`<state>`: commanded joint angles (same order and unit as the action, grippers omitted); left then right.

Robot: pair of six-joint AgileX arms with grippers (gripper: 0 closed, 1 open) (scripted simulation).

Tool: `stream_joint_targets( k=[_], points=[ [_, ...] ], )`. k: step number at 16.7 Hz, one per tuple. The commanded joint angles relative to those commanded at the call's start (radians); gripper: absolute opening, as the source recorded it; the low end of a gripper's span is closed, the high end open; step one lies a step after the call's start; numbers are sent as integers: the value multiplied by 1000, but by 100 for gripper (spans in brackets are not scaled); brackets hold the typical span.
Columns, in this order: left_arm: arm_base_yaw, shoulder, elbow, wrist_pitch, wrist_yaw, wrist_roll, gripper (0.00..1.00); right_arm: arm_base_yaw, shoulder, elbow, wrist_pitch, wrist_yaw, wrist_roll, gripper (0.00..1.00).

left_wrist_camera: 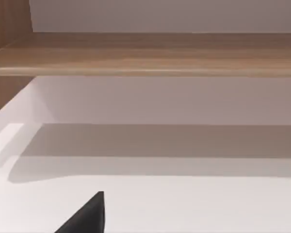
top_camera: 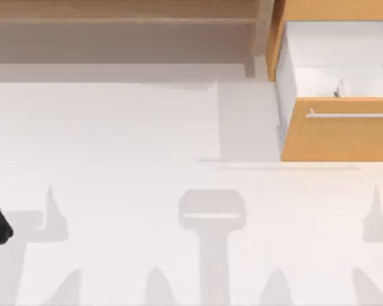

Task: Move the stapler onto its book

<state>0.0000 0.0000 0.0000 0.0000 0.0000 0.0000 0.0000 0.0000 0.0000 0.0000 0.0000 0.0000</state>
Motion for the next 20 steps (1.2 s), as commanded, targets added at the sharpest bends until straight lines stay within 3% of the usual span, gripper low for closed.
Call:
stream_joint_targets(
  k=[4,8,13,20],
  points=[
    [0,0,0,0,0,0,100,4,30,30,-22,-2,3,100],
    [0,0,0,0,0,0,100,43,214,217,-133,-23,20,100],
    [0,0,0,0,0,0,100,114,665,671,-362,-75,42,100],
    [0,0,0,0,0,0,100,149,1515,1449,-787,-89,45,100]
  ],
)
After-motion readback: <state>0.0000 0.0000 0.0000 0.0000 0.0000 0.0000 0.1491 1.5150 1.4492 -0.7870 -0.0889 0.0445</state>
